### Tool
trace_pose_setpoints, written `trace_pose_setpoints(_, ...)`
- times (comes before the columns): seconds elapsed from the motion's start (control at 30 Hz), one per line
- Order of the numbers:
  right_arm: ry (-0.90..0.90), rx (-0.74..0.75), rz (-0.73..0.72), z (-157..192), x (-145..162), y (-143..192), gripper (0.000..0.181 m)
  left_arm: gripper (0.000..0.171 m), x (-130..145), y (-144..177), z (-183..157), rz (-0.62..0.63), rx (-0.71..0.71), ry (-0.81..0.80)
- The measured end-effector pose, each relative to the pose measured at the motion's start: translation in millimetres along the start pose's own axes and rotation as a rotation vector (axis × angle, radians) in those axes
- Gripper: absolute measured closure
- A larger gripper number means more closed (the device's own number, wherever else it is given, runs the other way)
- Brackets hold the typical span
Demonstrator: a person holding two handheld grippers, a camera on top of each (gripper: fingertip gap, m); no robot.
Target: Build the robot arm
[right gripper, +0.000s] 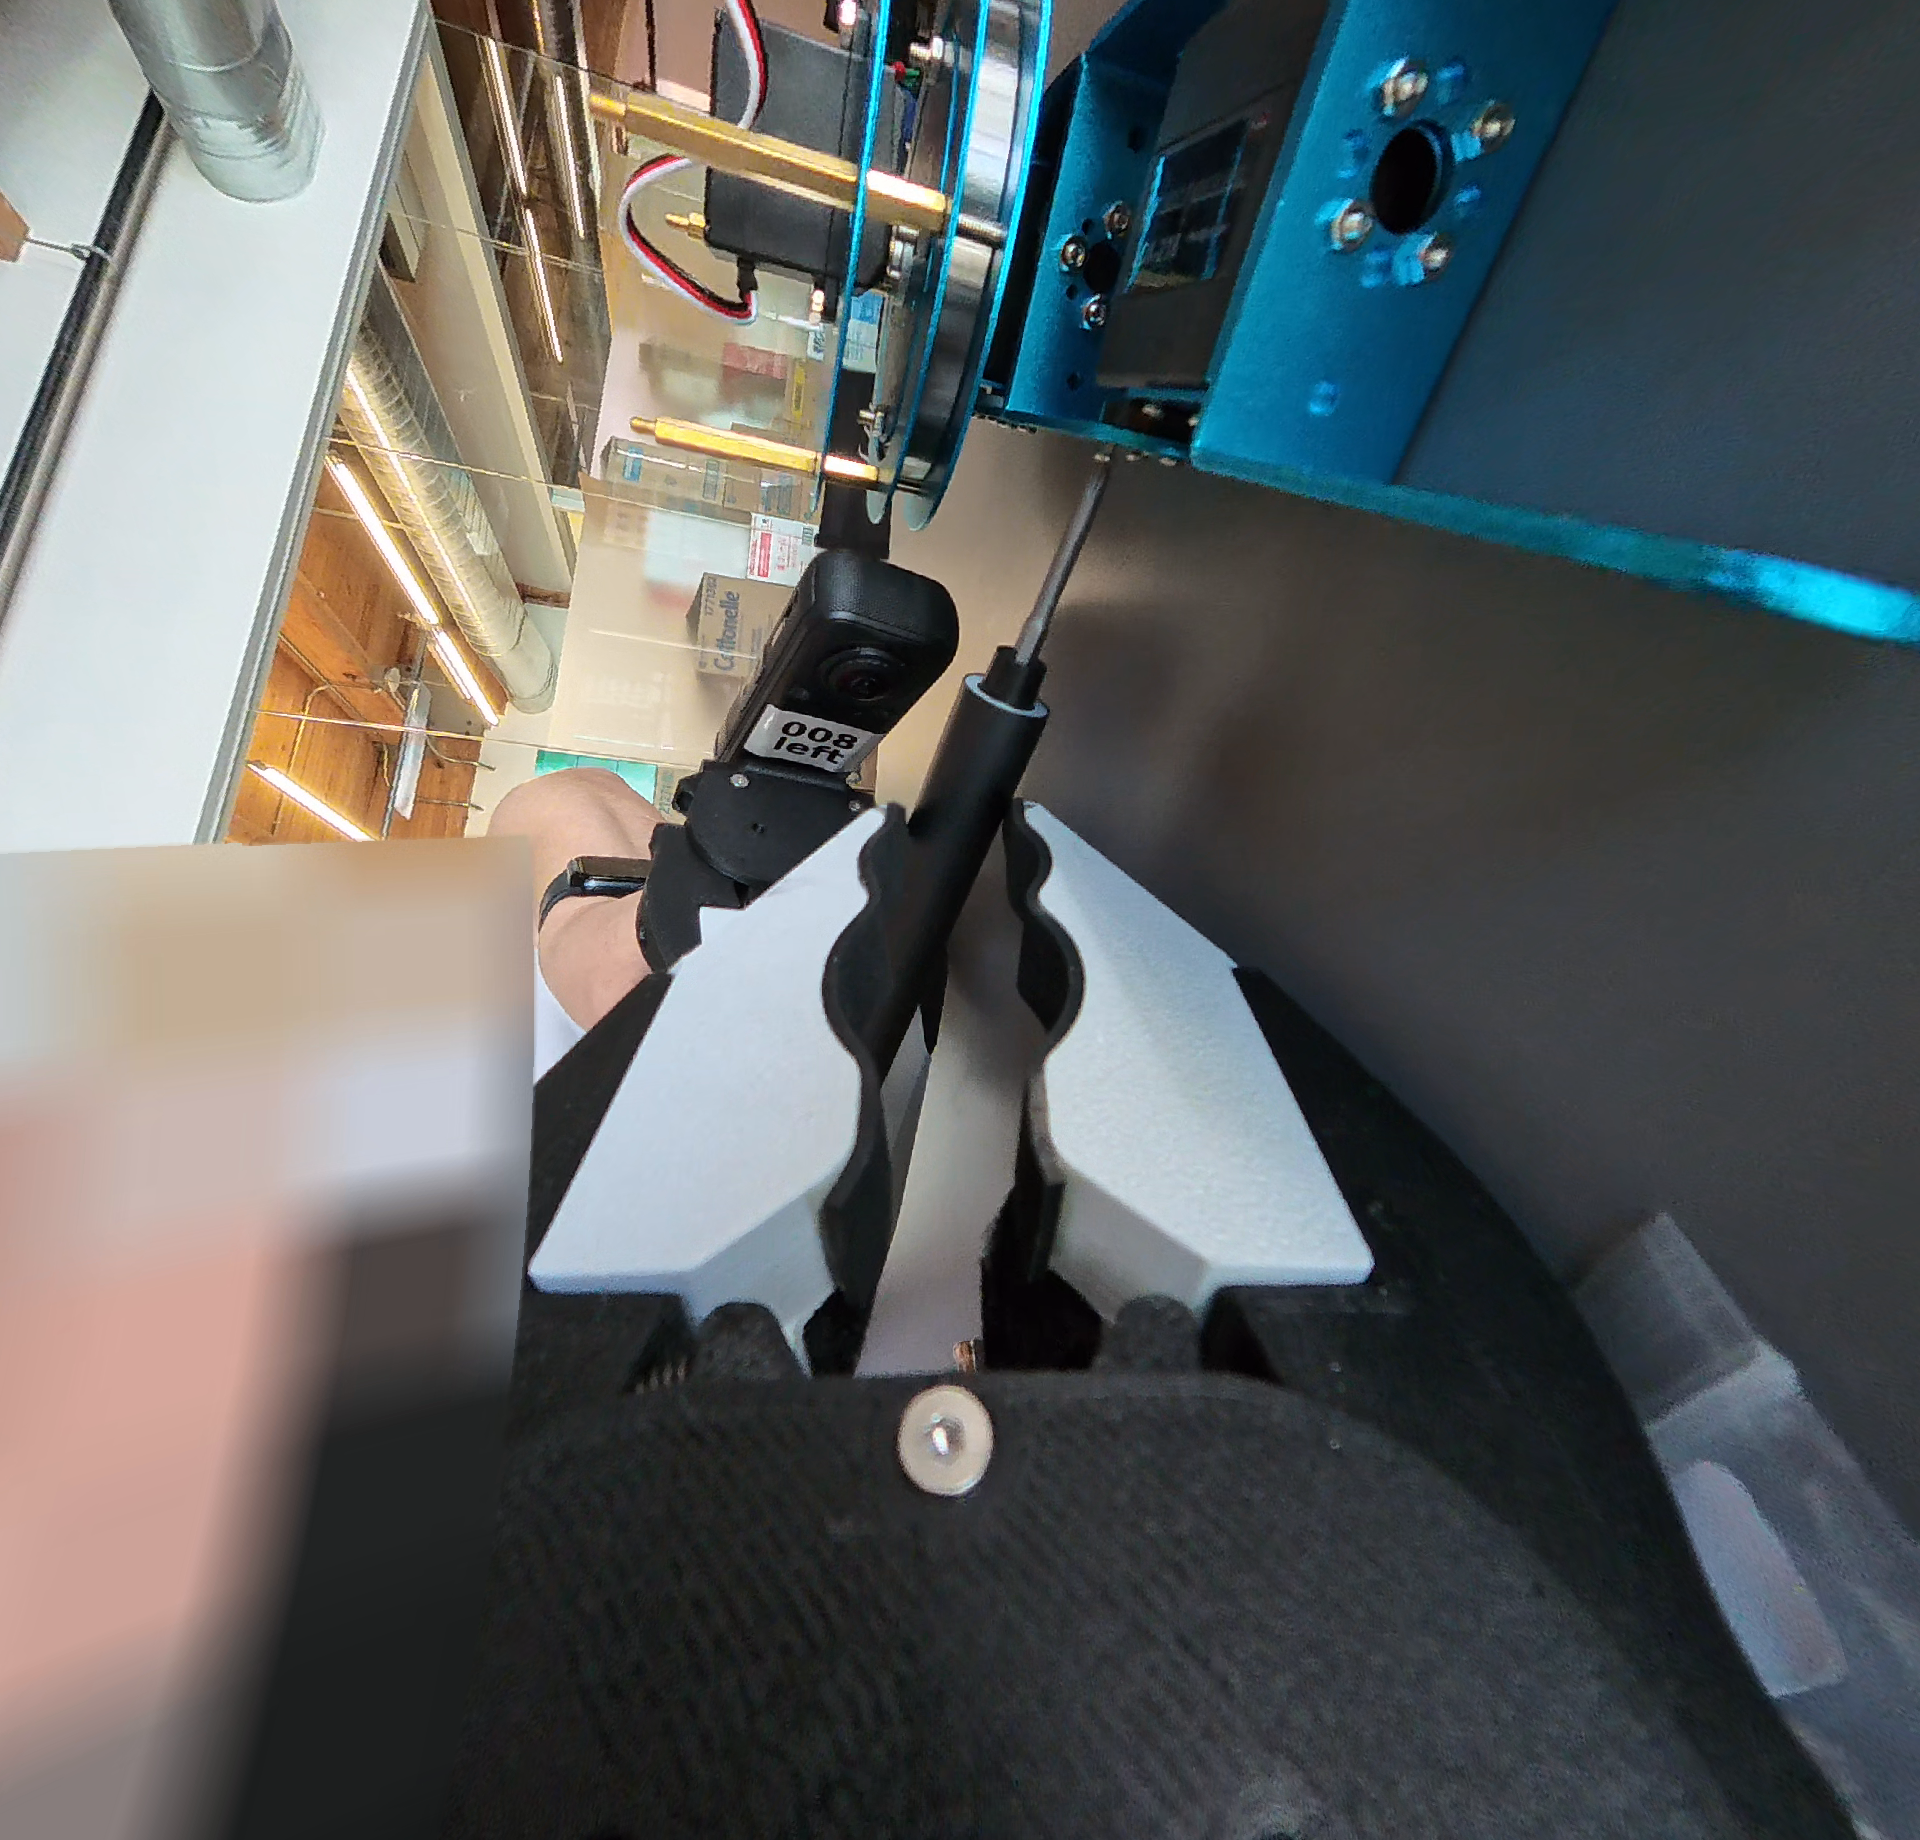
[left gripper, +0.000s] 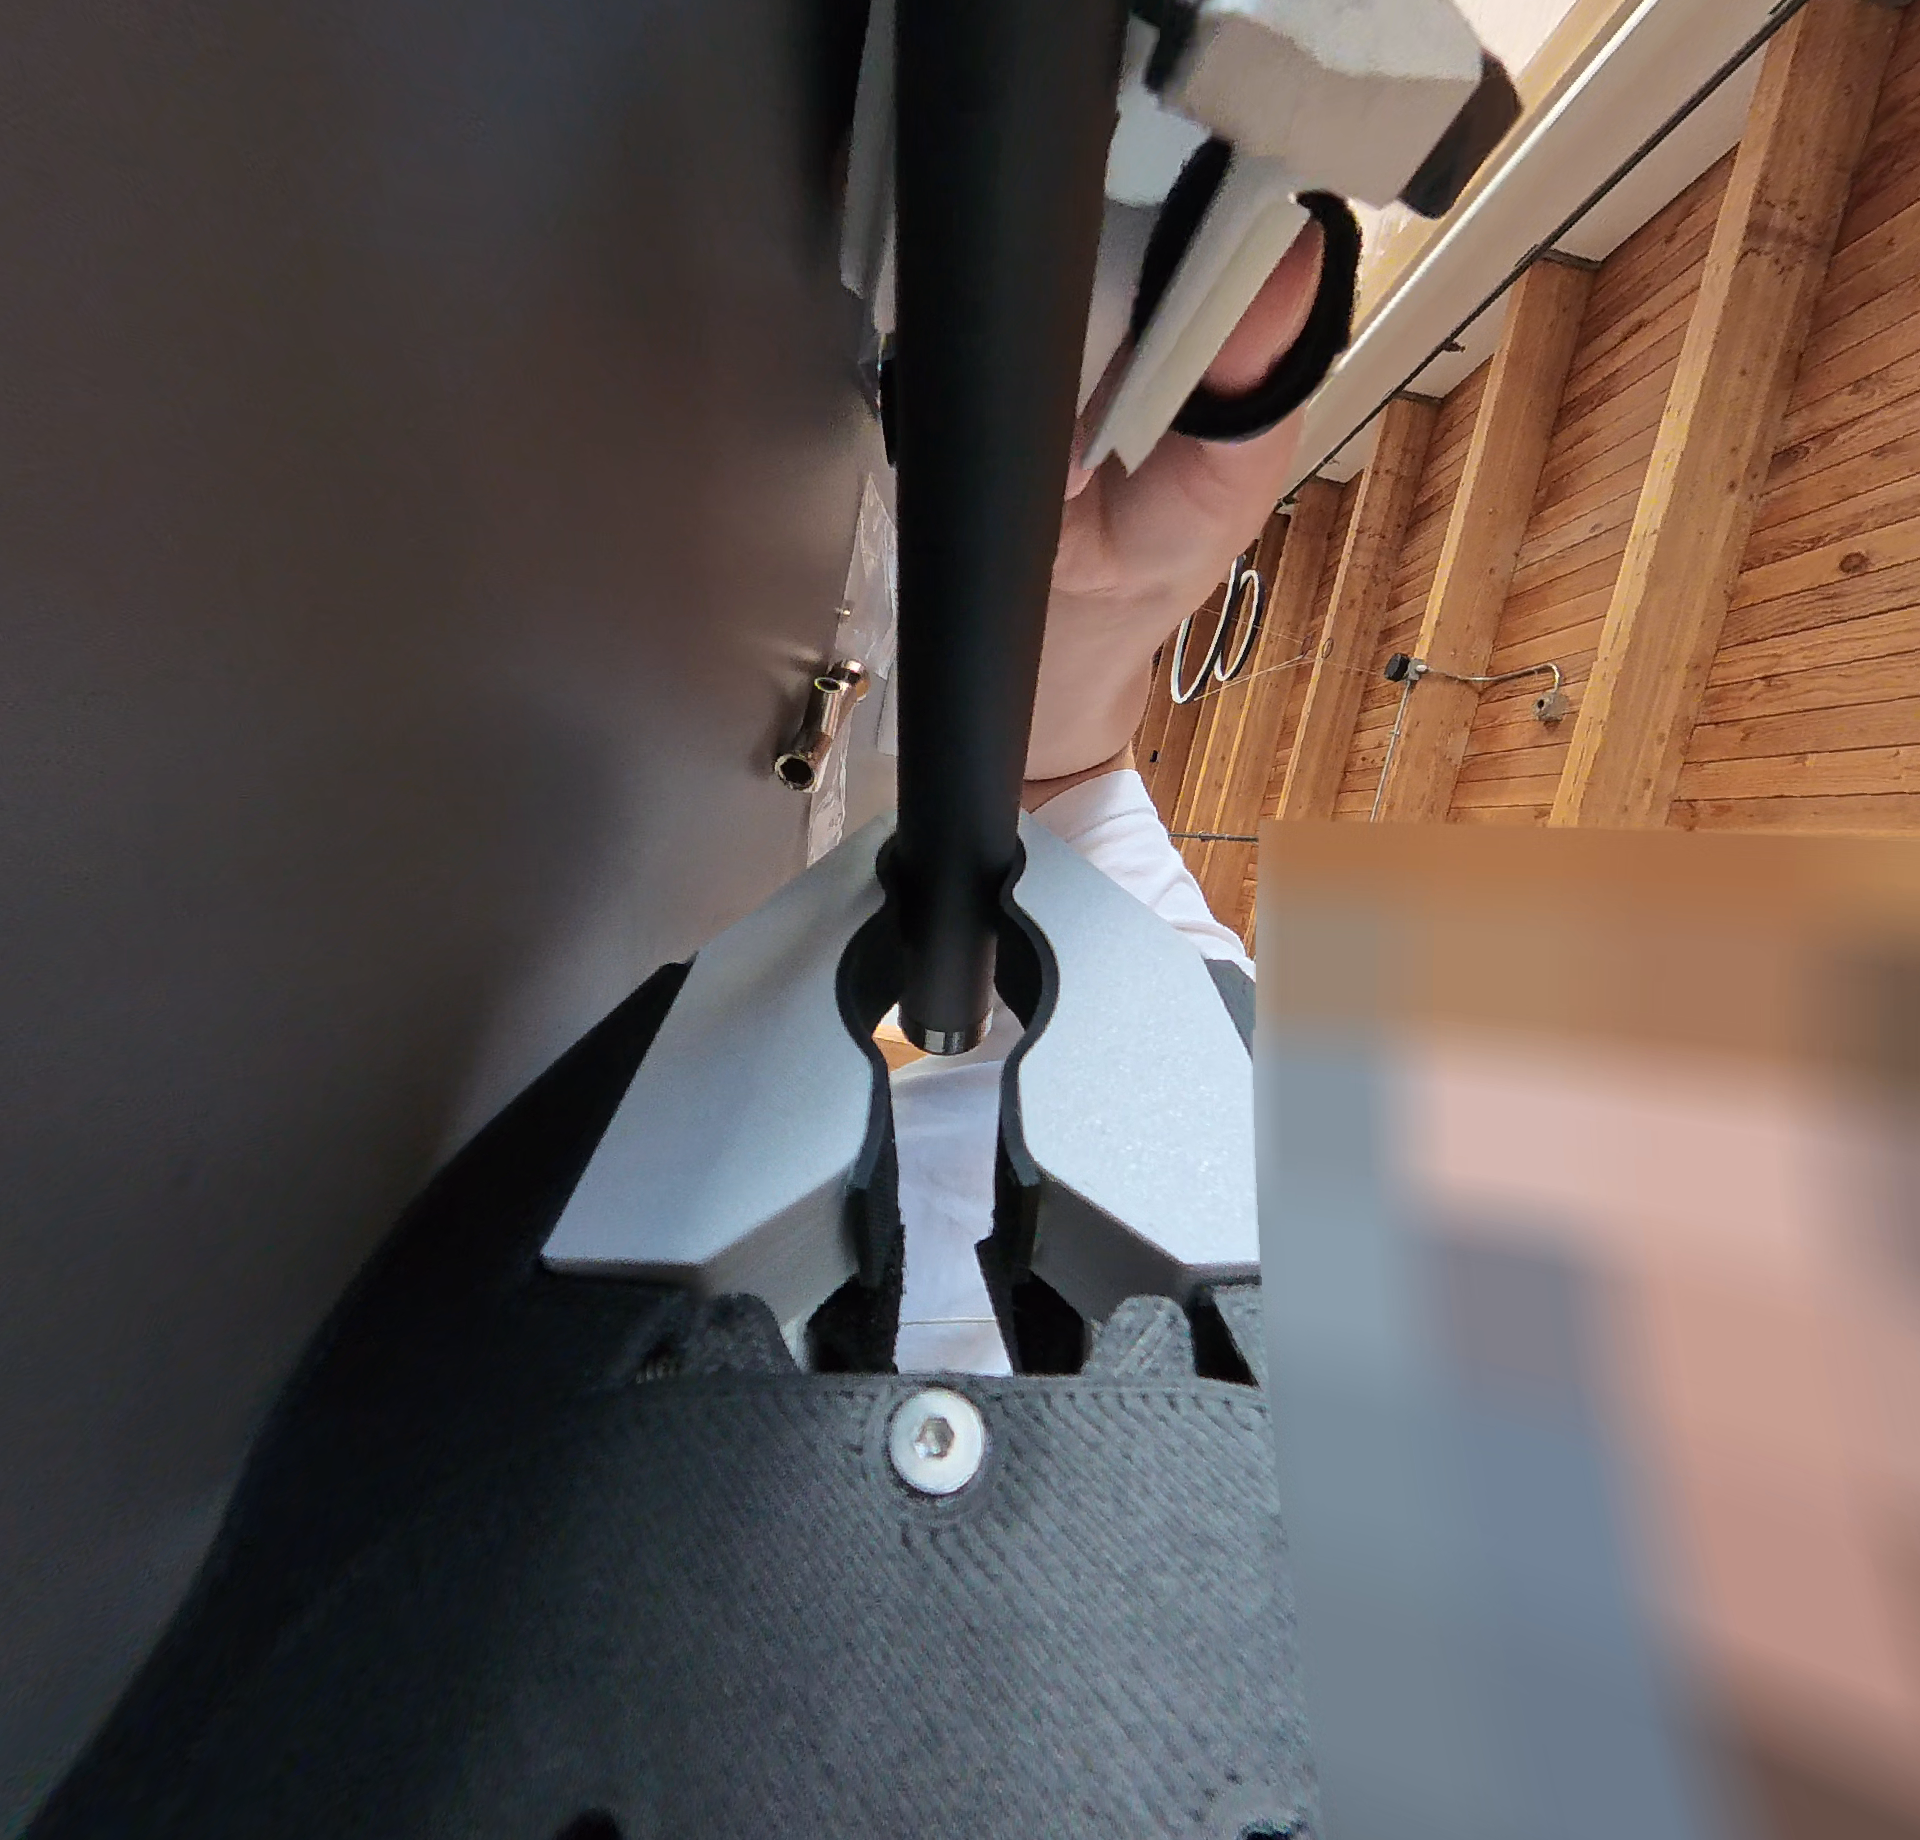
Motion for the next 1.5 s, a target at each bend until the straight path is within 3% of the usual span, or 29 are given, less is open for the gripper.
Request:
trace_pose_setpoints(0.23, 0.005, -0.039, 0.016, 4.7, 1.9, 0.2, 0.149, 0.162, -1.5, -0.4, -0.4, 0.008, 0.000, -0.004)
trace_pose_setpoints(0.6, 0.044, -0.011, 0.045, 3.2, 5.8, 0.5, 0.160, 0.163, -2.6, 0.1, -2.4, 0.009, 0.022, -0.007)
trace_pose_setpoints(1.13, 0.029, -0.009, 0.024, 2.2, 4.7, 1.7, 0.161, 0.163, -5.3, -0.5, -4.4, 0.012, 0.024, -0.002)
trace_pose_setpoints(1.33, 0.029, -0.027, 0.033, 3.7, 5.3, 2.5, 0.153, 0.163, -5.5, -1.2, -5.5, 0.021, 0.026, 0.001)
trace_pose_setpoints(1.5, 0.026, -0.028, 0.050, 3.0, 6.6, 3.5, 0.161, 0.163, -6.3, -1.5, -7.0, 0.028, 0.036, 0.001)
Point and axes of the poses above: each gripper's, where its closed fingertips meet, y back along the fingers, x out of its underside, z = x × y across the jaws, the point moved 4 cm from there along y, back along the fingers, and after that the axes turned 15 degrees about z, right-handed, at the moved point
